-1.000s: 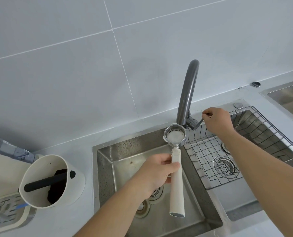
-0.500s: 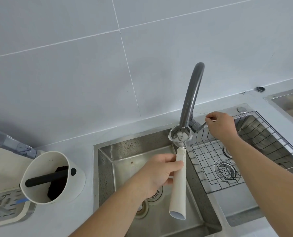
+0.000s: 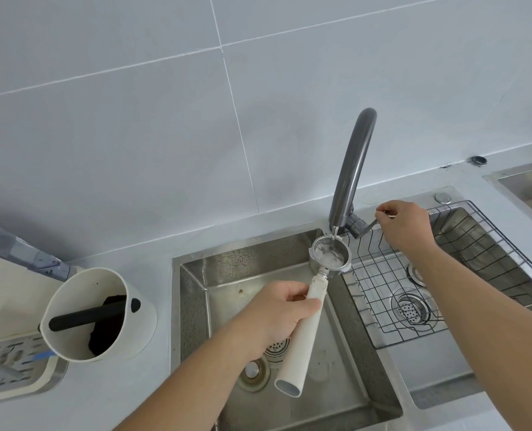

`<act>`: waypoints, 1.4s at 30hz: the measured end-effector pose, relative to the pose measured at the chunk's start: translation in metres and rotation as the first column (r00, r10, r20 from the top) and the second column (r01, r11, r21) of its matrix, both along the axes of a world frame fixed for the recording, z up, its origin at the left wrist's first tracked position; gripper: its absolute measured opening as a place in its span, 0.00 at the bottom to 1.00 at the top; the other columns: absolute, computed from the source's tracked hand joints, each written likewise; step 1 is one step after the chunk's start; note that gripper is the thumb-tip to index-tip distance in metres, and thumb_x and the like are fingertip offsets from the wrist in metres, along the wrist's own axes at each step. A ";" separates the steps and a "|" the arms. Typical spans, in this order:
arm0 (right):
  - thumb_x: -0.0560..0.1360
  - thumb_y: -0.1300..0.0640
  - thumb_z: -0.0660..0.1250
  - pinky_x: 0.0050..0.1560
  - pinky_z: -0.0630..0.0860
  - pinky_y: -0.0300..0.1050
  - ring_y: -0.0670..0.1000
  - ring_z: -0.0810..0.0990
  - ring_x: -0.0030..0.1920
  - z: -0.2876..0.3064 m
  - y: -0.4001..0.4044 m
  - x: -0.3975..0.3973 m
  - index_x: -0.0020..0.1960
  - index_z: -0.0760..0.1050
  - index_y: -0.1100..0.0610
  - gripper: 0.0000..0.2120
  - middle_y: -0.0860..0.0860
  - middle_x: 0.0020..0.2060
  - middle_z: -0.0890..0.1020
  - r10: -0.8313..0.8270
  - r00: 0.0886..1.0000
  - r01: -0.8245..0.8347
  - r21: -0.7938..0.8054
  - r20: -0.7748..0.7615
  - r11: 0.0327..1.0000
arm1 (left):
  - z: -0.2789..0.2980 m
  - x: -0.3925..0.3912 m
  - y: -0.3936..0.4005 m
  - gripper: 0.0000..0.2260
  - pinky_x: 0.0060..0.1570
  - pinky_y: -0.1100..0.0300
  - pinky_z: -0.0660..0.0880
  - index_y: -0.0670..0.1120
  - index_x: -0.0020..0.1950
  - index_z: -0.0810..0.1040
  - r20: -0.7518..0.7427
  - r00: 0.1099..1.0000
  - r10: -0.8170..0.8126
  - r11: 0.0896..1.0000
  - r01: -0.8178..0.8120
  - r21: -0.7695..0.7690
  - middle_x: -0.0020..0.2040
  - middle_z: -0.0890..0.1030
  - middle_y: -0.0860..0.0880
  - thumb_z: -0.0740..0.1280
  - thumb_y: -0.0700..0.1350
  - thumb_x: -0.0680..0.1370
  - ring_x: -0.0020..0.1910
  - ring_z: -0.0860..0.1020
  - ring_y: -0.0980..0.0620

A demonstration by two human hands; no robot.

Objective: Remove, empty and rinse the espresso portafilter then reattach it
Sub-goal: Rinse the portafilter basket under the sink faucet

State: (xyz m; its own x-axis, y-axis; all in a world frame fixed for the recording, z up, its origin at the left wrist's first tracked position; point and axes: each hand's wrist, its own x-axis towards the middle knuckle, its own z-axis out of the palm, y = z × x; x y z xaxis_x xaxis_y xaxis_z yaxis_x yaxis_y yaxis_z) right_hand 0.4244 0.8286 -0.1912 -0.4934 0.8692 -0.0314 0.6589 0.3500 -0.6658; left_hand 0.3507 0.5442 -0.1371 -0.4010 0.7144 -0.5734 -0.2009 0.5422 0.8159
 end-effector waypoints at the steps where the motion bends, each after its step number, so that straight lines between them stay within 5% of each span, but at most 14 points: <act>1: 0.78 0.57 0.66 0.41 0.73 0.42 0.54 0.80 0.39 0.000 0.000 0.000 0.54 0.82 0.59 0.10 0.55 0.49 0.85 0.000 1.000 0.000 0.000 0.002 1.000 | -0.001 0.000 -0.002 0.08 0.42 0.56 0.78 0.51 0.51 0.84 -0.014 1.000 0.003 1.000 -0.003 0.002 0.41 0.83 0.52 0.69 0.42 0.75 0.39 0.80 0.54; 9: 0.78 0.57 0.66 0.43 0.73 0.42 0.53 0.80 0.42 -0.001 0.001 0.001 0.54 0.82 0.59 0.10 0.56 0.50 0.86 0.004 1.000 -0.004 0.009 -0.001 1.000 | -0.009 0.003 -0.002 0.08 0.46 0.54 0.78 0.55 0.48 0.84 -0.017 0.998 0.057 0.998 -0.057 0.009 0.43 0.84 0.52 0.69 0.43 0.75 0.42 0.81 0.52; 18: 0.79 0.57 0.65 0.39 0.71 0.40 0.52 0.78 0.40 0.000 0.001 0.000 0.55 0.82 0.59 0.10 0.54 0.47 0.84 0.005 1.000 -0.005 -0.005 0.014 1.000 | -0.009 0.008 0.009 0.08 0.50 0.49 0.78 0.44 0.55 0.83 0.292 0.950 0.113 0.987 -0.141 0.074 0.43 0.82 0.46 0.66 0.39 0.79 0.42 0.80 0.50; 25: 0.79 0.57 0.65 0.42 0.71 0.41 0.52 0.78 0.42 0.000 0.000 0.000 0.56 0.82 0.59 0.10 0.55 0.50 0.85 0.001 1.000 -0.001 -0.001 0.019 1.000 | 0.002 0.005 0.017 0.13 0.33 0.57 0.77 0.40 0.62 0.77 0.486 0.853 0.192 0.972 -0.233 0.025 0.42 0.84 0.43 0.66 0.40 0.79 0.37 0.81 0.49; 34: 0.79 0.57 0.65 0.32 0.68 0.36 0.51 0.78 0.40 0.000 0.000 0.000 0.56 0.82 0.59 0.10 0.55 0.50 0.85 0.003 1.000 -0.003 -0.002 0.015 1.000 | -0.001 0.000 0.015 0.13 0.30 0.58 0.73 0.36 0.58 0.79 0.405 0.902 0.147 0.989 -0.137 -0.055 0.38 0.83 0.44 0.65 0.42 0.78 0.33 0.78 0.50; 42: 0.79 0.57 0.65 0.31 0.67 0.35 0.52 0.78 0.40 -0.001 0.000 0.000 0.56 0.82 0.59 0.10 0.55 0.49 0.85 -0.001 1.000 0.001 0.004 0.016 1.000 | 0.000 0.003 0.011 0.06 0.31 0.61 0.76 0.46 0.52 0.81 0.340 0.936 0.098 0.995 -0.096 -0.022 0.41 0.84 0.45 0.65 0.40 0.79 0.38 0.81 0.50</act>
